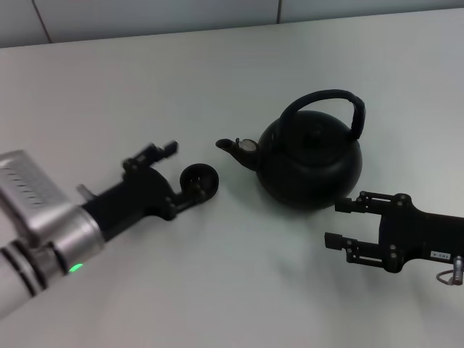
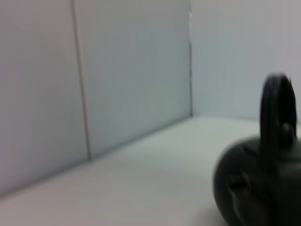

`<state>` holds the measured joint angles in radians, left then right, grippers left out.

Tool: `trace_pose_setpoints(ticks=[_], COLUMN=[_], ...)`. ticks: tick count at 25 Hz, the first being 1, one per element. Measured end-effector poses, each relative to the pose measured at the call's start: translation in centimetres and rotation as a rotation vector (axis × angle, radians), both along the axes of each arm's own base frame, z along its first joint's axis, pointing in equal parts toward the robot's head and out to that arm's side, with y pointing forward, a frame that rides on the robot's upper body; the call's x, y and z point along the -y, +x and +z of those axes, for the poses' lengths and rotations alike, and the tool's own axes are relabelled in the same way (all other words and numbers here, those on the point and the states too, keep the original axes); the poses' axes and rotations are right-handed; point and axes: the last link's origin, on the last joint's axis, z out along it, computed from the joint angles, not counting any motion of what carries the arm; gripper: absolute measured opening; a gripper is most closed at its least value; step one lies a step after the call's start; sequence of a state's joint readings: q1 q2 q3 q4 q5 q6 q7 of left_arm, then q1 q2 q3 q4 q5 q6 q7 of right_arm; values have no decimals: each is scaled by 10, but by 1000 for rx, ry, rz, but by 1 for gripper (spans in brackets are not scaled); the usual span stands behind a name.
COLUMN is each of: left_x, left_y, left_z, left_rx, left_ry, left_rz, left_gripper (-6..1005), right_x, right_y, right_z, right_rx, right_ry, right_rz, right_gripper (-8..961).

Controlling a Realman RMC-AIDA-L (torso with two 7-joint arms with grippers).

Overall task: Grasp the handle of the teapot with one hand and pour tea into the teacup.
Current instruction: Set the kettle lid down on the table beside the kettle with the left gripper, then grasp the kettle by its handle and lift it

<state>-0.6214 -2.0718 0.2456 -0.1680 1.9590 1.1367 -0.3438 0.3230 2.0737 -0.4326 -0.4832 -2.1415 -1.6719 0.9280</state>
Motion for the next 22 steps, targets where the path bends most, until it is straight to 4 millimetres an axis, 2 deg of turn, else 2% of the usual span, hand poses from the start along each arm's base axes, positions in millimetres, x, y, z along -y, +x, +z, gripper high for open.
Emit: trace_pose_setpoints(ticks=[3,5,6,8,13,17,22], left_x=[8,10,23,34,79,97,100], left_y=[-13,-16,-27,-33,-54,-62,-66], left_z=[29,34,55,69,112,127,127], left_rx=[83,98,160,198,265,277,246], left_ry=[63,69,62,38,-40,-76,-98], left_rz=[-24,-26,-33,-39,-65,-71,-71], left_gripper=[799,799,799,799,799,798,798], right_x=[0,-1,-2,-2,-2,-1,-1], right_y=[0,-1,-1,-1,0,-1,-1], right_z=[0,0,1,1,2,3,3], right_rx=[-1,-2,-3,-3,-6,-13,-14], right_ry=[0,3,5,8,14,15,15], right_rz=[1,2,3,2,-3,0,2], right_gripper=[648,648,648,647,647,647,647])
